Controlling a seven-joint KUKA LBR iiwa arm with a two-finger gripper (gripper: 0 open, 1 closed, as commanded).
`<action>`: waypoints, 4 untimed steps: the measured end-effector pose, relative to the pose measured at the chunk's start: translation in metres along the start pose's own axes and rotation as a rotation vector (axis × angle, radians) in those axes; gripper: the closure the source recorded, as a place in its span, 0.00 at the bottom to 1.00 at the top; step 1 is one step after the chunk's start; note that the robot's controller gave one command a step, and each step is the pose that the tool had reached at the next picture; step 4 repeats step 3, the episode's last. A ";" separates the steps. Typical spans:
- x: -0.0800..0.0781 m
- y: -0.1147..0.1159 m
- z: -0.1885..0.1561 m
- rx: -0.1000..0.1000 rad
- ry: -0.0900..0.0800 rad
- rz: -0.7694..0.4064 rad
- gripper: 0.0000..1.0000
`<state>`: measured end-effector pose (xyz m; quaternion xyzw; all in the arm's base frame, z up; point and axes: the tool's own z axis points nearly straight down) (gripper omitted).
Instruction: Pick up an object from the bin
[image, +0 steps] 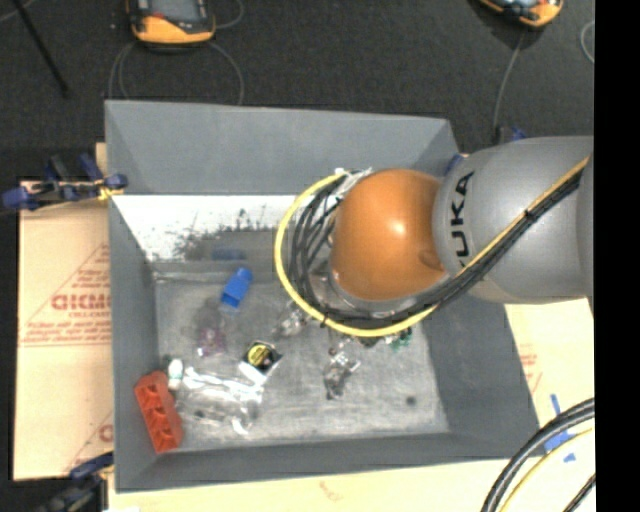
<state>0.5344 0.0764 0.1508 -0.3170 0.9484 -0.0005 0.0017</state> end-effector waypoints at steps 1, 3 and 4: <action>-0.082 0.021 0.079 0.002 -0.002 -0.121 0.00; -0.083 0.031 -0.106 0.004 -0.008 -0.182 1.00; -0.083 0.031 -0.106 0.004 -0.008 -0.182 1.00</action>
Offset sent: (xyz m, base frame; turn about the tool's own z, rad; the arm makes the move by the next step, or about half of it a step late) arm 0.0496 0.0659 -0.0808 -0.1205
